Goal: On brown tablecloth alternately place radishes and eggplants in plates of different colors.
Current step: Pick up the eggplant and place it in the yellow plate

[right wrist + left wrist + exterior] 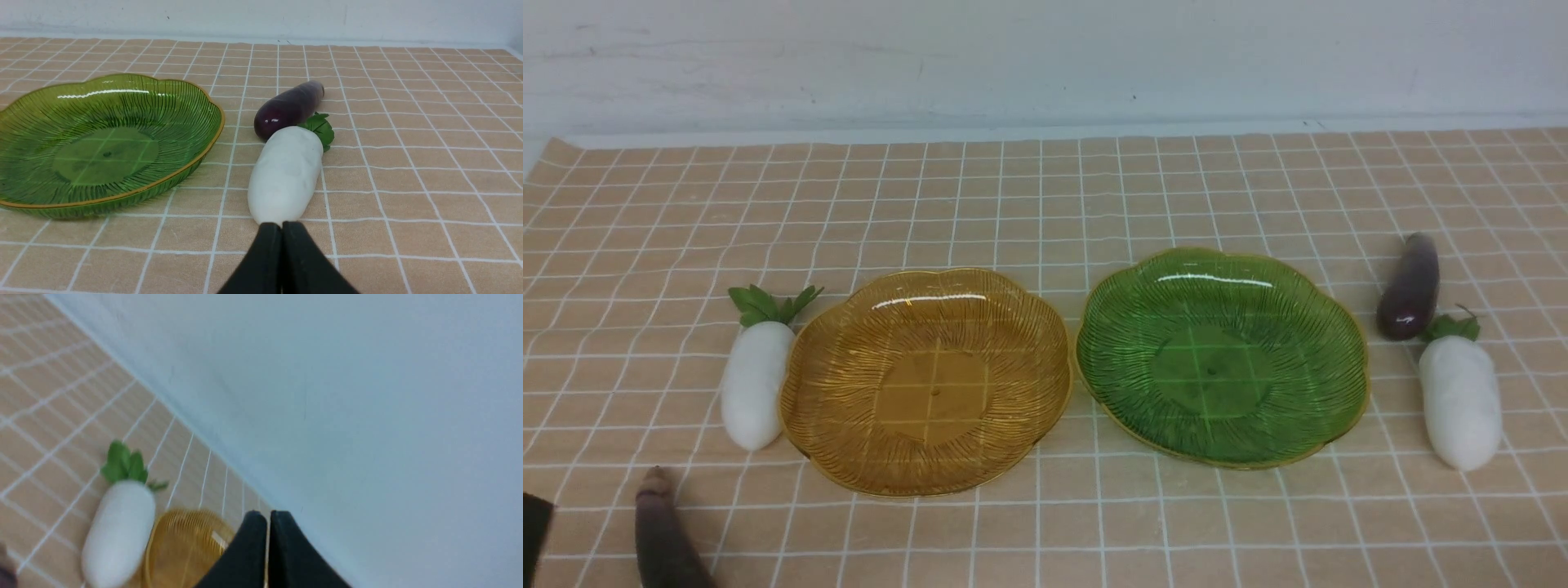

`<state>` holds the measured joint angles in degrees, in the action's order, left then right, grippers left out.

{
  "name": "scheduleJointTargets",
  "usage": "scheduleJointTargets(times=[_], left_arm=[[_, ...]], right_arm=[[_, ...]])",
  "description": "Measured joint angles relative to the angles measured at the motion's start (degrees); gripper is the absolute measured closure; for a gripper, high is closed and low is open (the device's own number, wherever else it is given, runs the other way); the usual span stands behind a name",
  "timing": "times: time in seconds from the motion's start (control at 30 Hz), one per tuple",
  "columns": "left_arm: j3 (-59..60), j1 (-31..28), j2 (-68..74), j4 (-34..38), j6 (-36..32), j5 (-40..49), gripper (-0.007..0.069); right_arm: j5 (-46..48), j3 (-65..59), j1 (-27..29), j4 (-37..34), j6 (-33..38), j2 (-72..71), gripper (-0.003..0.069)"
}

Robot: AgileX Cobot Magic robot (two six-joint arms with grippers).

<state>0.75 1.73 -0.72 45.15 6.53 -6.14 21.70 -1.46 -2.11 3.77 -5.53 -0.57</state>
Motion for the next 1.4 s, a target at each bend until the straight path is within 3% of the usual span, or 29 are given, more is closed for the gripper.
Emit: scheduleJointTargets(times=[0.13,0.3,0.37,0.5,0.63,0.73,0.97,1.23,1.4], left_arm=[[-9.86,0.0,0.45,-0.58,-6.16,3.5,0.0628],[-24.62,0.0,12.37,-4.13,-15.66,24.93,0.0628],[-30.75,0.0,23.32,-10.18,-16.07,38.88,0.0628],[-34.61,0.0,39.48,-25.92,-8.85,52.95,0.0628],[-34.67,0.0,48.59,-37.85,0.59,56.21,0.0624],[-34.87,-0.11,52.09,-41.23,3.89,56.84,0.0617],[-34.98,-4.56,62.23,-38.12,4.38,56.31,0.0614],[-35.08,-14.7,70.04,-22.54,-6.12,50.99,0.0613],[-35.67,-15.92,71.26,-21.54,-8.29,47.75,0.0568]], right_arm=[[-9.31,-0.29,0.0,-9.15,-3.81,0.0,0.0674],[-20.97,-0.29,0.0,-25.14,-11.22,0.0,0.0674],[-22.56,-0.29,0.0,-29.07,-11.7,0.0,0.0674],[-23.33,-0.29,0.0,-30.85,-11.84,0.0,0.0674],[-22.85,-0.29,0.0,-30.86,-11.96,0.0,0.0674],[-17.53,0.66,-0.26,-30.6,-11.5,0.0,0.0674],[-1.17,13.63,-1.05,-27.99,-6.12,4.4,0.0674],[28.83,39.77,-1.05,-27.54,10.34,27.95,0.0674],[33.15,41.1,-1.05,-31.3,15.8,32.84,0.0674]])
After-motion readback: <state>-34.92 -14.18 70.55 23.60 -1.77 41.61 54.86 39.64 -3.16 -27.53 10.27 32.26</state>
